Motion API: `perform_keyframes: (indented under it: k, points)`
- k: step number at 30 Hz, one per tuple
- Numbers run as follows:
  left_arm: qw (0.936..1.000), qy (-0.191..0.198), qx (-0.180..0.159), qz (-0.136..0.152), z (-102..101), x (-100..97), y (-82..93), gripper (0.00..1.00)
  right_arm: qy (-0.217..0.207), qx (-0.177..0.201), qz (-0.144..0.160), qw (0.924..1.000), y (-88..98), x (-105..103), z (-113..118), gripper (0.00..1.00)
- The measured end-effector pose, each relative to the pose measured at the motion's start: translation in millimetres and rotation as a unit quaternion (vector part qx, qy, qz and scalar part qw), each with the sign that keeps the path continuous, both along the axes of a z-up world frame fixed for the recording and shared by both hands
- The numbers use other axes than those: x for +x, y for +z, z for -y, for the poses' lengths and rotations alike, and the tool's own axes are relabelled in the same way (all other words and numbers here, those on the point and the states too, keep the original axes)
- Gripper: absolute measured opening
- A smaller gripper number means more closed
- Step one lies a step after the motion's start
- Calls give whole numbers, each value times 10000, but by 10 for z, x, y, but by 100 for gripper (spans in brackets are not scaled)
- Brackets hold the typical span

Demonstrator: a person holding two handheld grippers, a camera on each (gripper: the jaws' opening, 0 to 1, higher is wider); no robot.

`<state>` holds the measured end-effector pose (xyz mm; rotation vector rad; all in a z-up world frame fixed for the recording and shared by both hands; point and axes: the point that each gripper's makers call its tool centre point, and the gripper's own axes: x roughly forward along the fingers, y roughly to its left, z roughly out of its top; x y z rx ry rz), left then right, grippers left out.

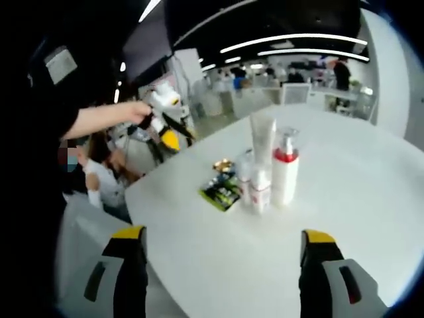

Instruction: Arrange the skincare products in the storage area until every visible bottle or jar stands upright without overlapping.

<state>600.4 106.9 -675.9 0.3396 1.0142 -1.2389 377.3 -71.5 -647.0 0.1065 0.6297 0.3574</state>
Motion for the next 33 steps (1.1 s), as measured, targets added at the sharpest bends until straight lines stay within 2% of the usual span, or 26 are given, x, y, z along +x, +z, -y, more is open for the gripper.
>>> perform_keyframes:
  k: [13,16,21,25,27,29,31,32,33]
  points:
    - [9971,244,-595,404,-133,-436,448,99,-78,-80,157,9998,148,-114,56,99]
    - [9950,371,-815,446,-102,-424,460,99,-106,-143,214,9996,196,-150,86,99]
    - [9927,463,-1020,437,-156,-664,573,99,-108,-265,365,9989,278,-224,132,98]
    - [9926,505,-1008,457,-224,-791,570,99,-141,-352,431,9984,314,-292,170,99]
    - [9922,560,-1020,442,-273,-845,569,99,-158,-643,426,9969,297,-339,242,99]
    - [9910,644,-1113,380,-311,-908,587,99,-167,-738,402,9963,293,-394,255,99]
    - [9906,692,-1119,362,-353,-948,581,99,-159,-680,471,9964,329,-432,249,99]
    - [9907,715,-1095,373,-385,-972,567,99,-368,-261,750,9962,450,-416,230,99]
    - [9908,727,-1079,373,-406,-987,557,99,-331,-124,756,9965,468,-432,204,99]
